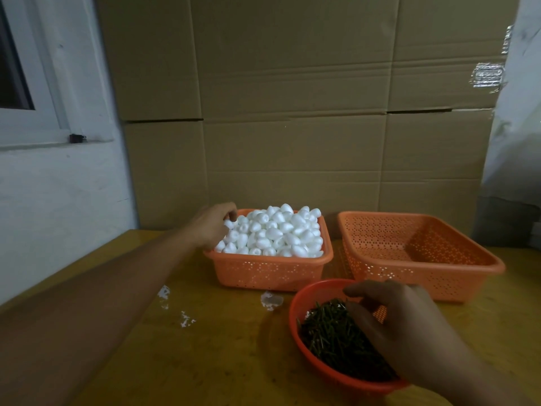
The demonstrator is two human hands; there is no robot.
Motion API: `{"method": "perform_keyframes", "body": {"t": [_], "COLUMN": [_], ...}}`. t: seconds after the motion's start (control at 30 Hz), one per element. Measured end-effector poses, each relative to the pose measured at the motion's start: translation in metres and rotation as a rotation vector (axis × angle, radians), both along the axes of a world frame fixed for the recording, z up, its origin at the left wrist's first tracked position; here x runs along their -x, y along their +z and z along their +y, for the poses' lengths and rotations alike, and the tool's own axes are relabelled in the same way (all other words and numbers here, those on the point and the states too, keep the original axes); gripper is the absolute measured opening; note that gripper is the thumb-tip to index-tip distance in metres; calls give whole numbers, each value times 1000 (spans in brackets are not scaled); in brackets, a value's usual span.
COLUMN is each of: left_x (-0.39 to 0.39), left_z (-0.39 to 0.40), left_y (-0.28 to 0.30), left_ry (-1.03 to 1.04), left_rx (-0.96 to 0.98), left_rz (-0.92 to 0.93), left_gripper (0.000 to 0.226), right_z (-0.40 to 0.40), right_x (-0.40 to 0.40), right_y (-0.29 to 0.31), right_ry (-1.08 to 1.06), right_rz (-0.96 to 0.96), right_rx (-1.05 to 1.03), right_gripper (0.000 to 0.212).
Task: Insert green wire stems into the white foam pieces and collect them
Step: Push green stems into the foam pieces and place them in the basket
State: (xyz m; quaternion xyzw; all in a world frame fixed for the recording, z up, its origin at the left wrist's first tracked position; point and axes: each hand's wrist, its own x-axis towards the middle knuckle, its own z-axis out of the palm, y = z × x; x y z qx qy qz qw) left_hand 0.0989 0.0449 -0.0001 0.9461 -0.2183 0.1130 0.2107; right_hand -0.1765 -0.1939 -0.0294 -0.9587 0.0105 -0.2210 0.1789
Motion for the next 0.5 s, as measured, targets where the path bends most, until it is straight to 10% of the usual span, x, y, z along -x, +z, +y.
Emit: {"method": "perform_keyframes", "body": {"t": [0.5], "left_x": [123], "left_z": [-44], "left_y": [-28], "left_ry": [-386], "left_rx": [649], "left_rz": [-174], "left_gripper": [29], "right_z": [-7], "right_x": [-4], "right_y": [-11], "right_ry": [18], "right_rz": [66], "right_rx": [32], "right_gripper": [22]}}
